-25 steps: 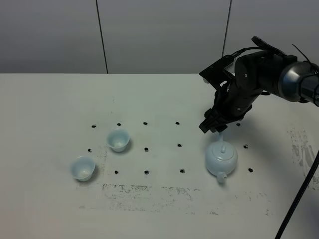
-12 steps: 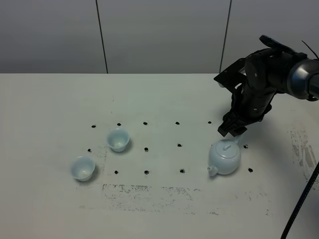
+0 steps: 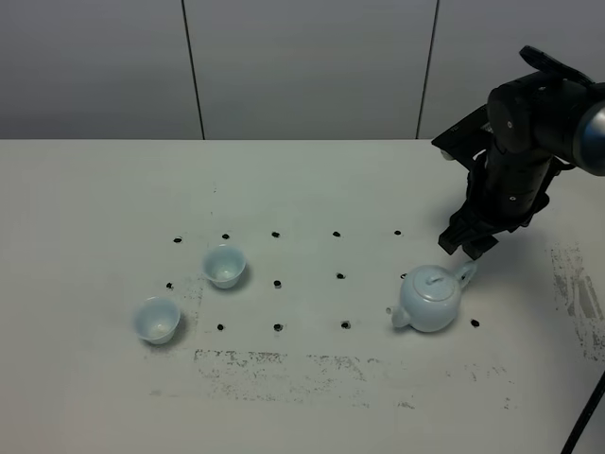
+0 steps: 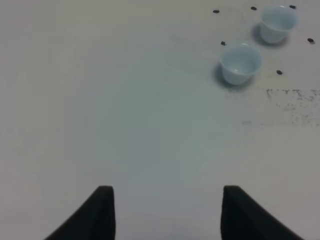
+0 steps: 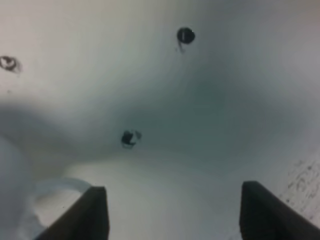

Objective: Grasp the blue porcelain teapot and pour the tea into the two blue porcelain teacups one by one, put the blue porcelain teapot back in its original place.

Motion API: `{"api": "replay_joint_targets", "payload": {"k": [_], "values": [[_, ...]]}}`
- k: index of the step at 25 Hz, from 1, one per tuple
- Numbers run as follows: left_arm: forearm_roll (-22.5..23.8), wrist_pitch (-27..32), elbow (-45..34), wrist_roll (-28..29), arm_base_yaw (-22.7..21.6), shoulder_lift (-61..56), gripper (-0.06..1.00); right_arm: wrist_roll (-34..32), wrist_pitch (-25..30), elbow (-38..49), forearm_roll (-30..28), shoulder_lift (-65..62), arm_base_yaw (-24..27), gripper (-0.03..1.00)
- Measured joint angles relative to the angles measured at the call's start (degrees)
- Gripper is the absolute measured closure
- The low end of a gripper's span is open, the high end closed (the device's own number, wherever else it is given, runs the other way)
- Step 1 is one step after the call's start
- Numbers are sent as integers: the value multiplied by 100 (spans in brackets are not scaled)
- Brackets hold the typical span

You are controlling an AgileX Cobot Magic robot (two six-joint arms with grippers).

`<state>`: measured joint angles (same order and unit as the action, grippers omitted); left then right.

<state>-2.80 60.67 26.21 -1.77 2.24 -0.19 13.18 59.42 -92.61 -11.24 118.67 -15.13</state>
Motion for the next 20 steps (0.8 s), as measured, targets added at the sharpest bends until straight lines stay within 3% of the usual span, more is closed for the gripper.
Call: {"api": "replay_joint_targets", "payload": {"k": [2, 4, 10, 12, 15, 20], "values": [[0, 0, 0, 0, 0, 0, 49, -59, -75, 174, 11, -150, 32, 43], [0, 0, 0, 0, 0, 0, 49, -174, -500, 504, 5, -395, 64, 43], [0, 0, 0, 0, 0, 0, 49, -664, -2913, 1968, -117, -1210, 137, 43], [0, 0, 0, 0, 0, 0, 49, -803, -3419, 2227, -121, -1220, 154, 43], [0, 0, 0, 0, 0, 0, 49, -858, -3737, 2332, -121, -1045, 190, 43], [0, 0, 0, 0, 0, 0, 49, -891, -3599, 2356, -121, -817, 202, 43]]}}
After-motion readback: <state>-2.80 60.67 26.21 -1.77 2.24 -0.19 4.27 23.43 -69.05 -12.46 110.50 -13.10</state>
